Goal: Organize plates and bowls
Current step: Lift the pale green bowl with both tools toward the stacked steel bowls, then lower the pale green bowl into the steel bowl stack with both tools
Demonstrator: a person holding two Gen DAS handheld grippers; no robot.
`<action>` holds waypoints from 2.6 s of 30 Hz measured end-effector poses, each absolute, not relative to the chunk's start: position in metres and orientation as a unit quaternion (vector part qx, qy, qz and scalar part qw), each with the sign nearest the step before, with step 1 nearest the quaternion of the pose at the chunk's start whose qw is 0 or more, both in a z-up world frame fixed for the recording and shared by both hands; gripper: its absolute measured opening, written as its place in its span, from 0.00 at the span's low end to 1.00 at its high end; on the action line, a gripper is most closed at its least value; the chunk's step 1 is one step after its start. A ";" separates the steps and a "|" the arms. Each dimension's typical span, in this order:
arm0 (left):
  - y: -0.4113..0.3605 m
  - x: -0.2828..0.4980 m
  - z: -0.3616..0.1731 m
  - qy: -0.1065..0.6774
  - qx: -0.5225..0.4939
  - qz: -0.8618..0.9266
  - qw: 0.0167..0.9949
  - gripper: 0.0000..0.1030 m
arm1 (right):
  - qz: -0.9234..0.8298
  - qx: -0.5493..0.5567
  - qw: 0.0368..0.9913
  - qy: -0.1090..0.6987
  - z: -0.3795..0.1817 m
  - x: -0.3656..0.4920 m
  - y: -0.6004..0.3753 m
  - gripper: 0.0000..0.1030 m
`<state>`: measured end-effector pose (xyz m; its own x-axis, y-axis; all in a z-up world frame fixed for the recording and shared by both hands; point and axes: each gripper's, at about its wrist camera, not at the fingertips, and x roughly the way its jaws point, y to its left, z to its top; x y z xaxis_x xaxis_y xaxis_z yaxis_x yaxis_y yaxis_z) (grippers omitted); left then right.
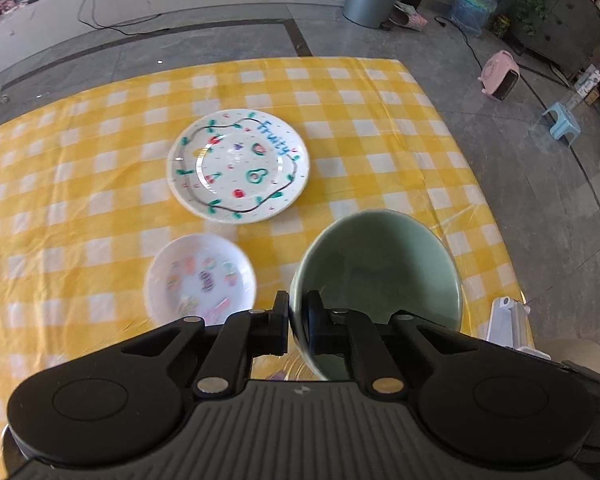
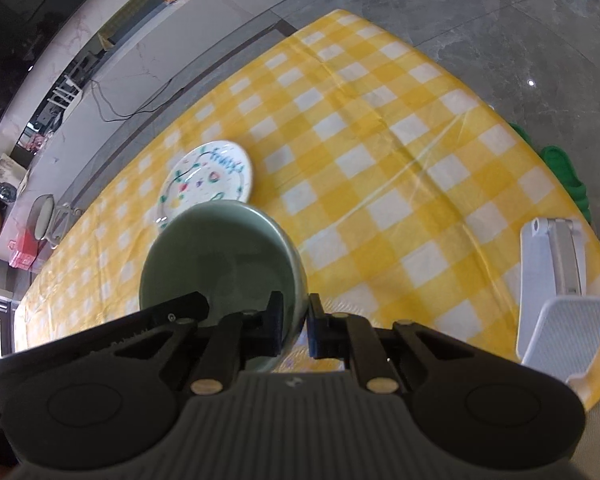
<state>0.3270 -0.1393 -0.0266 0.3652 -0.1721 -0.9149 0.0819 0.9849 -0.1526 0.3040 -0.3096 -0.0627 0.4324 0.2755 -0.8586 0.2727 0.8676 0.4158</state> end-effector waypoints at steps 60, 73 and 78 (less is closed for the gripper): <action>0.067 0.210 -0.054 0.633 -0.122 0.001 0.765 0.13 | 0.153 0.088 0.753 0.635 -0.072 0.238 -0.088 0.07; 0.066 0.214 -0.049 0.644 -0.097 -0.026 0.758 0.19 | 0.145 0.065 0.760 0.630 -0.073 0.242 -0.079 0.08; 0.067 0.213 -0.042 0.649 -0.087 -0.051 0.754 0.24 | 0.144 0.070 0.759 0.631 -0.075 0.244 -0.080 0.09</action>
<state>0.2133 0.0665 -0.0419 0.1520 -0.1894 -0.9701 -0.0353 0.9798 -0.1968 0.2437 -0.0798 -0.0746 0.1614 0.3067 -0.9380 -0.1309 0.9487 0.2876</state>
